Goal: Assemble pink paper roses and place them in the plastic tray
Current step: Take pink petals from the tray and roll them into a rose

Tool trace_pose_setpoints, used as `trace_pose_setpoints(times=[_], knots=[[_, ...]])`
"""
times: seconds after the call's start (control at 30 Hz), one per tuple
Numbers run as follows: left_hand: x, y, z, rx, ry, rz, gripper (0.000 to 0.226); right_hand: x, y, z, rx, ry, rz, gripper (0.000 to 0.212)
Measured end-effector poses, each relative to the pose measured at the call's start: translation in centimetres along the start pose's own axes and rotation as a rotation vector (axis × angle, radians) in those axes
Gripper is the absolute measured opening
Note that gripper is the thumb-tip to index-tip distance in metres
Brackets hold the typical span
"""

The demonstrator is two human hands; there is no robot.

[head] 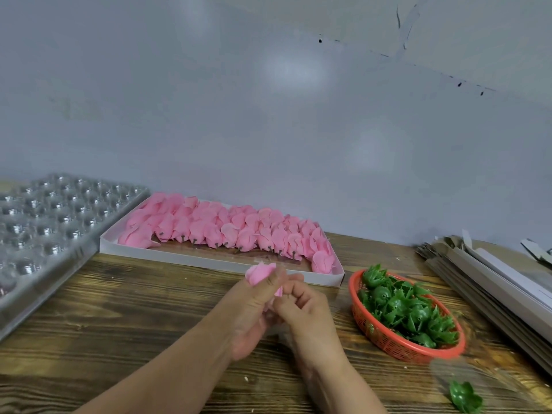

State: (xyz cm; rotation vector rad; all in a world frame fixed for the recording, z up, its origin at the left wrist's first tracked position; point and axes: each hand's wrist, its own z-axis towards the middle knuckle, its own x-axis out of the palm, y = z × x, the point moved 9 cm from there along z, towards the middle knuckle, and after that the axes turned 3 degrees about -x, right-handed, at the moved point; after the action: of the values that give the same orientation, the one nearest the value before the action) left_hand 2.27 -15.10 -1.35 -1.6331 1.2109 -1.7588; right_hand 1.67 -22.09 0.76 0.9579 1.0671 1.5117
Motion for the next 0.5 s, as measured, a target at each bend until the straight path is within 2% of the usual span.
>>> trace_pose_setpoints(times=[0.07, 0.2, 0.3, 0.37, 0.47, 0.5], knots=[[-0.2, -0.1, 0.1, 0.029, -0.024, -0.015, 0.064, -0.3, 0.5, 0.0, -0.064, -0.029, -0.088, 0.019], [-0.8, -0.4, 0.5, 0.066, -0.024, -0.115, 0.038, -0.5, 2.1, -0.3, -0.199, -0.084, -0.366, 0.016], [-0.9, -0.6, 0.5, 0.078, -0.015, -0.129, 0.048, -0.7, 3.9, -0.8, -0.341, -0.174, -0.582, 0.031], [-0.8, -0.5, 0.7, 0.085, -0.009, -0.086, 0.053, -0.5, 4.8, -1.2, -0.431, -0.193, -0.629, 0.036], [-0.5, -0.8, 0.5, 0.101, 0.013, -0.061, 0.033, -0.4, 4.4, -1.0, -0.385, -0.169, -0.593, 0.044], [-0.4, -0.8, 0.4, 0.101, 0.024, -0.059, 0.033, -0.4, 4.3, -1.0, -0.369, -0.159, -0.572, 0.048]])
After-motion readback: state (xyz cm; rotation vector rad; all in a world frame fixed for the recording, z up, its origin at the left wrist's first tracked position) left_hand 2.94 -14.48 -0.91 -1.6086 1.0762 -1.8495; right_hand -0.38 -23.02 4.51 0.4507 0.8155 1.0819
